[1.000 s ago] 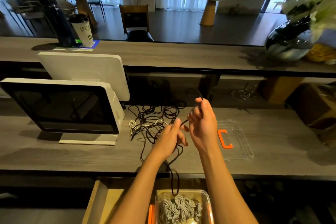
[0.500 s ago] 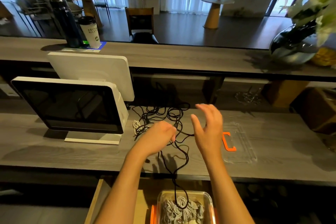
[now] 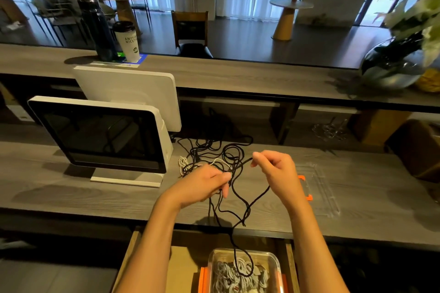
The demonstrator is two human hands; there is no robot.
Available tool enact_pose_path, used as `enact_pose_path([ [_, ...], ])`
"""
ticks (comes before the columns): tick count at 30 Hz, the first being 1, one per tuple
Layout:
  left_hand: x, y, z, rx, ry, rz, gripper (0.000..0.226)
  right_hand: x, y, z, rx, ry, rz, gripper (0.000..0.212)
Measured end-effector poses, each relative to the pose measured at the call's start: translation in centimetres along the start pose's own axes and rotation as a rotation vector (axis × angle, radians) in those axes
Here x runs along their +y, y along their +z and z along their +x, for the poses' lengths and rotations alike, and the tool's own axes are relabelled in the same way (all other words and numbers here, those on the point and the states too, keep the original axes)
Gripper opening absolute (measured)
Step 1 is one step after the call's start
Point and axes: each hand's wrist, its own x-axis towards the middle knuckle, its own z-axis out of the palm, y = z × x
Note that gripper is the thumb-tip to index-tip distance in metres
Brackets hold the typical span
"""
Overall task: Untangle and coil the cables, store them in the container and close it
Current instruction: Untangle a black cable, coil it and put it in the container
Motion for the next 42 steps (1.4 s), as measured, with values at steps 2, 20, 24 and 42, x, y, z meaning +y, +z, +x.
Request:
enact_pose_path([
  [2, -0.1, -0.2, 0.1, 0.142, 0.015, -0.003, 0.042, 0.3, 0.1, -0.1, 0.017, 0.065, 0.051, 0.028],
  [20, 2.2, 0.3, 0.0, 0.793, -0.029, -0.366, 0.058, -0.6, 1.2, -2.2, -0.421, 0.022, 0.005, 0.018],
  [24, 2.5, 1.4, -0.2, 0.384, -0.142, -0.189, 0.076, -1.8, 2.2, -1.6, -0.2, -0.058, 0.05, 0.016],
  [42, 0.7, -0.6, -0.4, 0.672, 0.008, -0.769, 0.044, 0.7, 0.1, -1.3, -0.048, 0.068, -0.018, 0.014],
])
